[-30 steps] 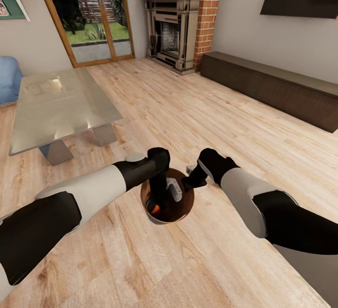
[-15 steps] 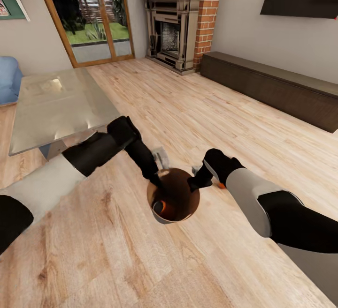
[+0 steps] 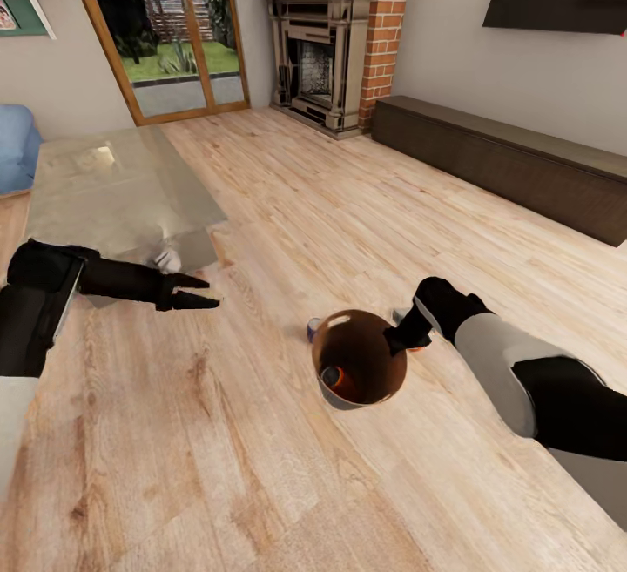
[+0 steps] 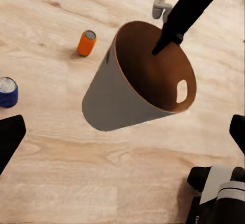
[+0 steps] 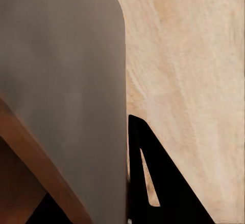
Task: Put the three can of soda from the living room inside the tash can in the kitchen.
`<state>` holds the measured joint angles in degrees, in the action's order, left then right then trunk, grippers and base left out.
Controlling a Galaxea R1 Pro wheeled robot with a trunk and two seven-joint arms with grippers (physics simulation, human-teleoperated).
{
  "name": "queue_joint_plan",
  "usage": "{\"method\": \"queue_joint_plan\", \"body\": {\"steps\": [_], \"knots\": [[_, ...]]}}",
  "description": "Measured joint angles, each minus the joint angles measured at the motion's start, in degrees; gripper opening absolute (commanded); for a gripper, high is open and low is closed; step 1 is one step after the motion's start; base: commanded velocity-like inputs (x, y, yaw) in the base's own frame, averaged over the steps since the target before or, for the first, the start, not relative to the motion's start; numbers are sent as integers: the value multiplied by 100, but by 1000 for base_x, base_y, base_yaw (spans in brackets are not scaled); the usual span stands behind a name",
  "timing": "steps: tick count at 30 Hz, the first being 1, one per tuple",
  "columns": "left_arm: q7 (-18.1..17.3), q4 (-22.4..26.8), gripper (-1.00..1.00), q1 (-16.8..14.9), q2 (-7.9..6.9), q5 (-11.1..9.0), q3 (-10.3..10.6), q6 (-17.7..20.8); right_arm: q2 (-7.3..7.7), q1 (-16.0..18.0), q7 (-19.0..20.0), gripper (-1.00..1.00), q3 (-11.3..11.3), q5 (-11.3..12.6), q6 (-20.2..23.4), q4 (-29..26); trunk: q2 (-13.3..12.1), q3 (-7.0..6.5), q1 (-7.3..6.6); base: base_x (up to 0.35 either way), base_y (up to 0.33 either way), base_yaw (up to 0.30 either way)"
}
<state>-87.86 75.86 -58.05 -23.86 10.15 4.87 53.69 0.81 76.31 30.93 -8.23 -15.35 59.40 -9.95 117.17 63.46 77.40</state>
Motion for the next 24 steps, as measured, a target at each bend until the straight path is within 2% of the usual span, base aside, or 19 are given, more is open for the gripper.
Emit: {"method": "queue_joint_plan", "body": {"steps": [2,3,4,5,6,8,10,11,12,14,16,18,21,24], "knots": [[940,13,100,885,57,-48,-856,-531,231,-20,30,-100,1,14,15,-36,0,1,0,0,0,0],[1457,24,100,1254,139,-66,-1132,-694,323,-52,28,-100,-4,3,14,-48,0,1,0,0,0,0],[1721,28,100,1428,200,-78,-1234,-762,360,-80,26,-100,-61,-69,6,-50,0,1,0,0,0,0],[2210,34,100,1683,359,-84,-1371,-908,410,-149,25,-100,-75,-87,6,-67,0,1,1,0,0,0],[2457,36,100,1802,461,-91,-1423,-1005,429,-194,20,-100,-105,-119,3,-82,0,1,1,0,0,0],[3428,40,100,2178,925,-82,-1536,-1525,471,-493,14,-100,-48,-31,15,-306,-1,1,1,0,0,0],[3824,41,100,2388,1109,-89,-1568,-1769,481,-718,6,-100,-29,22,28,-560,0,1,1,0,0,0],[4107,37,100,2577,1223,-89,-1586,-1970,488,-968,-19,-100,13,28,15,-911,0,1,1,0,0,0],[4217,35,100,2675,1268,-95,-1593,-2068,489,-1122,-35,-100,-13,60,40,-1102,0,1,0,0,0,0],[4469,7,100,2923,1370,-102,-1604,-2384,496,-1712,-135,-100,21,38,22,-1903,0,1,0,0,0,0],[4573,-9,100,3086,1436,-106,-1611,-2598,498,-2159,-199,-100,24,18,32,-2362,0,1,0,0,0,0],[4617,18,100,3239,1484,-114,-1616,-2740,516,-2381,-181,-100,39,-6,24,-2602,0,1,0,0,0,0],[4633,28,100,3360,1506,-129,-1632,-2809,573,-2646,-160,-100,47,121,-134,-2642,0,0,0,0,0,0],[4641,53,100,3423,1512,-136,-1680,-2808,607,-2798,-182,-100,53,-17,-378,-2697,0,0,0,0,0,0]]}}
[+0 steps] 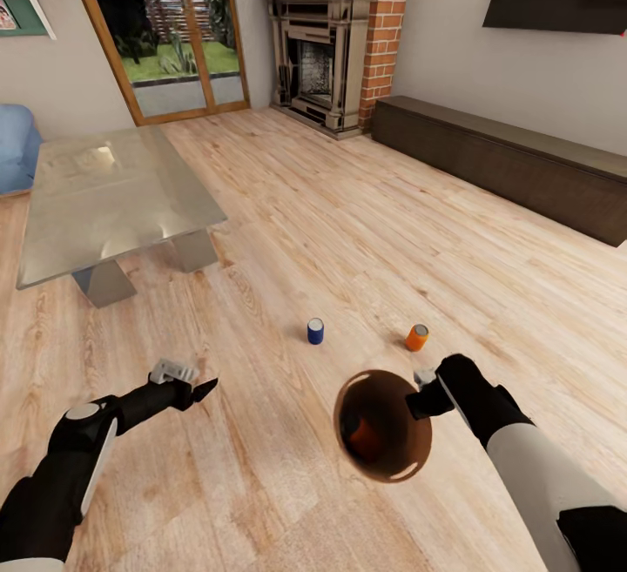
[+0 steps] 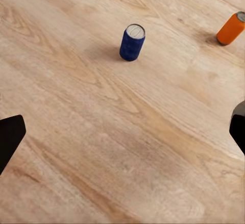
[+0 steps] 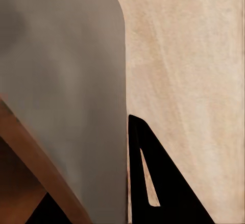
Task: Put the three can of soda from the living room inside the tash can in the kitchen.
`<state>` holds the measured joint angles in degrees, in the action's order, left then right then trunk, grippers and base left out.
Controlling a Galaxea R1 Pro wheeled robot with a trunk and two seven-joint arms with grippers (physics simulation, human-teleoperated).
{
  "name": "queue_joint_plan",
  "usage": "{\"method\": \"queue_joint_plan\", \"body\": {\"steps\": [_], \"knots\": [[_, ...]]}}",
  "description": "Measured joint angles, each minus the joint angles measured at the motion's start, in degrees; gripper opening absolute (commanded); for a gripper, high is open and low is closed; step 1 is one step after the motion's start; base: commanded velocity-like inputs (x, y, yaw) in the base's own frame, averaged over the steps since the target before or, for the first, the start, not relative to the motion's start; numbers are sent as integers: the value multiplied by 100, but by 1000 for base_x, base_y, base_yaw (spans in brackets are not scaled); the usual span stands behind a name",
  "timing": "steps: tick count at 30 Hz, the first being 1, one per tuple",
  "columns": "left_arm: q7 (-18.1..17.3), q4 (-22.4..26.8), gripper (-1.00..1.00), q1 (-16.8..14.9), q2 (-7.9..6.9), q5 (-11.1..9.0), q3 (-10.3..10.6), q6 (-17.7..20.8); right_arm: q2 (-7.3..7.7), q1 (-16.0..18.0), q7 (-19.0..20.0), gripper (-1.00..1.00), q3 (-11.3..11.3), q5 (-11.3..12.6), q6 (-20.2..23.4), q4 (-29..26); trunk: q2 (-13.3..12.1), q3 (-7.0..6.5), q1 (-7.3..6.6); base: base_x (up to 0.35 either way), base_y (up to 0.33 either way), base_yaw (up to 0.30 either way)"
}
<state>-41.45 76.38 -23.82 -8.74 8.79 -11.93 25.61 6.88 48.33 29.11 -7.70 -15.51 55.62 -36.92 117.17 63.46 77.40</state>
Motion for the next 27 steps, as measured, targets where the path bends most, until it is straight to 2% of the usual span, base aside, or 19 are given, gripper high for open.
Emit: {"method": "queue_joint_plan", "body": {"steps": [1,3,5,10,14,27], "knots": [[-2,36,100,9,3,-2,-8,25,3,-22,-10,-100,-1,5,-28,-3,0,0,0,0,0,0],[-23,636,100,33,3,-11,-24,430,23,-84,-43,-100,3,116,-115,-19,0,0,0,0,0,0],[-11,782,100,39,5,23,-29,523,40,-94,-53,-100,10,115,-143,-22,0,0,0,0,0,0],[20,865,100,42,10,10,-29,581,58,-103,-62,-100,104,86,-174,-30,0,0,0,0,0,0],[36,880,100,43,12,9,-18,599,58,-105,-60,-100,312,100,-187,-33,0,0,0,0,0,0],[56,887,100,44,21,2,-3,604,51,-106,-46,-100,398,112,-195,-51,0,0,0,0,0,0]]}}
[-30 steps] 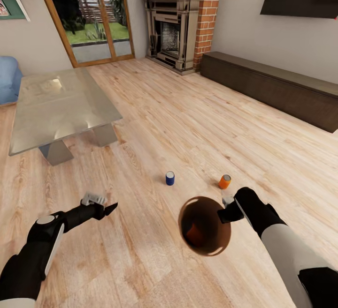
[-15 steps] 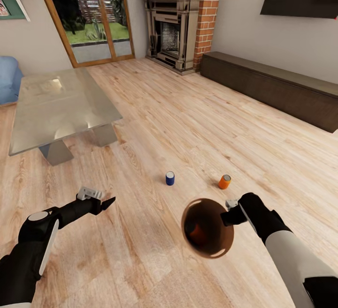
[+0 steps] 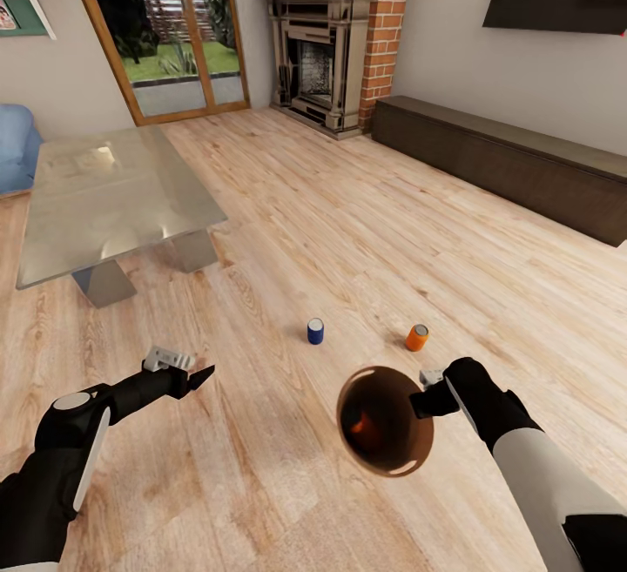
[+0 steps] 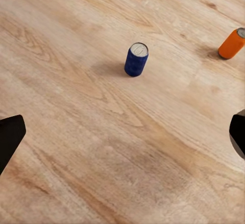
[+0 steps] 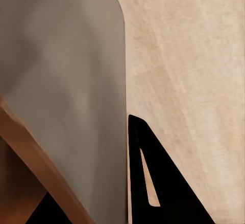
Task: Put the three can of soda from the living room inside the tash can in the kitchen.
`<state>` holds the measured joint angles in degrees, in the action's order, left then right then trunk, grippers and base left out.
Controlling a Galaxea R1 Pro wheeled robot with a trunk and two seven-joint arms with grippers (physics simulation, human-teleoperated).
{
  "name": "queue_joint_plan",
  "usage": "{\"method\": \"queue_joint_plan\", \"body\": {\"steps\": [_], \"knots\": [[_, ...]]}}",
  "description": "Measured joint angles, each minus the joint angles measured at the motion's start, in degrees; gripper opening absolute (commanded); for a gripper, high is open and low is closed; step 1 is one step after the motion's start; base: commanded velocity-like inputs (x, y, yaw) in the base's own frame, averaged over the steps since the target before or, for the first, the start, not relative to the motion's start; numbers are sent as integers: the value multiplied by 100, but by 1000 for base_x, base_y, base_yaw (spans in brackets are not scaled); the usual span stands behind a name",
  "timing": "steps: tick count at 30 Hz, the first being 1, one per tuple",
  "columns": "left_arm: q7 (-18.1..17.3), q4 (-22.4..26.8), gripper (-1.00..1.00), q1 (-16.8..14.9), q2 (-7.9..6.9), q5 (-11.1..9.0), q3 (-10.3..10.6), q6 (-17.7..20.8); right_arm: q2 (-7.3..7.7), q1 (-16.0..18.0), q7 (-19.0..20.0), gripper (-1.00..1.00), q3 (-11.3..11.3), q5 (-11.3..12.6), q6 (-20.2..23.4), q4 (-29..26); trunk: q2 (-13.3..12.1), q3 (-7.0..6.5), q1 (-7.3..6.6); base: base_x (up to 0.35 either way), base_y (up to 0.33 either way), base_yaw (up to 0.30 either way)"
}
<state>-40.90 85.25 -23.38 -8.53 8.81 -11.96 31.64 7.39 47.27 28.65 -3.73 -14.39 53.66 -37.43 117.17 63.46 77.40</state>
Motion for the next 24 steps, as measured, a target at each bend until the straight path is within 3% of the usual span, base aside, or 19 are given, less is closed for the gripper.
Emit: {"method": "queue_joint_plan", "body": {"steps": [6,11,14,24], "knots": [[71,0,100,0,2,21,8,-8,-20,0,-14,-100,58,36,23,-21,0,0,0,0,-101,0],[131,0,100,0,18,31,9,-9,-26,2,-33,-100,511,12,31,-29,0,0,0,0,-252,-106],[139,-2,100,0,24,32,11,-9,-29,0,-38,-100,609,-54,28,-27,0,0,0,0,-280,-219],[143,0,100,0,27,33,13,-9,-41,0,-39,-100,654,-78,22,-26,0,0,0,22,-286,-245]]}}
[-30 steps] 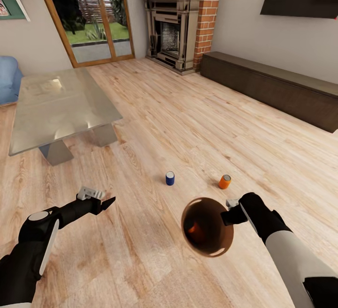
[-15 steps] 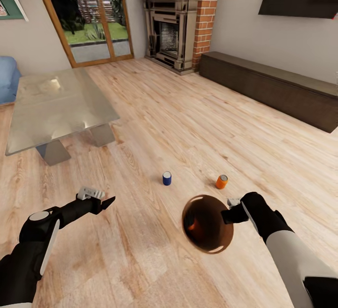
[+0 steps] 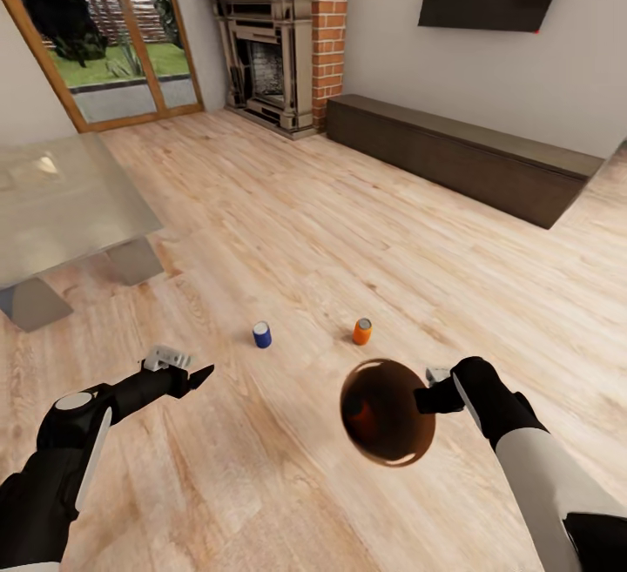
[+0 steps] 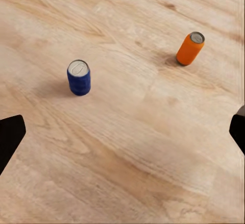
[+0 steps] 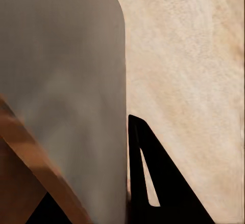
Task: Put the three can of soda from the living room inside the tash can in the kitchen.
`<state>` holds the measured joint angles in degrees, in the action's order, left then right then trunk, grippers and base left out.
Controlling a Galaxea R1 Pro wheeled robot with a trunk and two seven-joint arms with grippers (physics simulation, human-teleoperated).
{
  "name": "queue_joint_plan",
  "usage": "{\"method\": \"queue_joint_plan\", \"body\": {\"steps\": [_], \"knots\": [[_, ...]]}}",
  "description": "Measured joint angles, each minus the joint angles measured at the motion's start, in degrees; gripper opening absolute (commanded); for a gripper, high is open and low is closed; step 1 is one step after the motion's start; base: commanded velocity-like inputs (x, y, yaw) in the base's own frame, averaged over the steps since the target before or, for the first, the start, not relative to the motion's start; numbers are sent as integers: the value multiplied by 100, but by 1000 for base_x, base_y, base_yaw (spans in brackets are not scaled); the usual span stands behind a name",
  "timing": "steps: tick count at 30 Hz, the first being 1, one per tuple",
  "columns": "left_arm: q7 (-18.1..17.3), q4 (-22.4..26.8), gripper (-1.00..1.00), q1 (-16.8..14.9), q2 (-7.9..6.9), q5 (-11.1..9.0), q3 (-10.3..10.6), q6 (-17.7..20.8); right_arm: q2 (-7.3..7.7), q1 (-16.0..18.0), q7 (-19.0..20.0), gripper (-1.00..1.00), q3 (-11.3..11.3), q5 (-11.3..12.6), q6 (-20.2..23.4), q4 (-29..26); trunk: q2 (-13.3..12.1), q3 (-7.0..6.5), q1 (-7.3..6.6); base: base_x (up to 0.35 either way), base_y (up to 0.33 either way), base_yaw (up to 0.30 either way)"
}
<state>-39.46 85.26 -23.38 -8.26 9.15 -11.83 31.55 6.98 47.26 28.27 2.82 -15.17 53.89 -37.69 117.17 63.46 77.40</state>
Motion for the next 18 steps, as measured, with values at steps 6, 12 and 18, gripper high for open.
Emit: {"method": "queue_joint_plan", "body": {"steps": [6,12,18], "knots": [[5,-7,100,0,0,7,3,0,17,0,1,-100,2,21,4,-1,0,-5,0,126,-287,-250],[8,-14,100,0,0,16,2,6,23,0,3,-100,2,46,11,-1,0,-14,0,152,-287,-251],[9,-13,100,0,0,17,3,8,29,0,2,-100,2,25,7,0,0,-24,0,167,-287,-250]]}}
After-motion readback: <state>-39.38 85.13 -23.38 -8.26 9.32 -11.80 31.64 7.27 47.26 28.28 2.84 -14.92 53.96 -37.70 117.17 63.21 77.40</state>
